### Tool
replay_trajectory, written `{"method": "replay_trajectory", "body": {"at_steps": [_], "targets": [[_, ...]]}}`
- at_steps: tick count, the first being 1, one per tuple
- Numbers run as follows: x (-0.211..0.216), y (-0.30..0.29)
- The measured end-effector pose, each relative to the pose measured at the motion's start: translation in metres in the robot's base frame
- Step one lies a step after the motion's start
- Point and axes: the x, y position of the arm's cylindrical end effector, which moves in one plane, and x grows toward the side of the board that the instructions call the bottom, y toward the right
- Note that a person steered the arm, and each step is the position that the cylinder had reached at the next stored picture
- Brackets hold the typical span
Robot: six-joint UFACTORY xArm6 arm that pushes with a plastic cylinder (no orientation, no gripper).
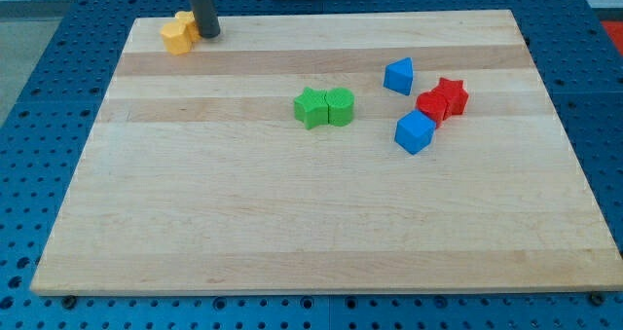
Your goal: Push the blue triangle diagonally to the bottom right side of the yellow hexagon
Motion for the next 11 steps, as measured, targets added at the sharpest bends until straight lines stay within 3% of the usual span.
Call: {"method": "replay_trajectory", "body": {"at_steps": [1,4,8,9,11], "targets": [[0.002,0.007],[0.051,0.139],[0.073,0.316],[0.095,0.342],[0.112,0.329]]}}
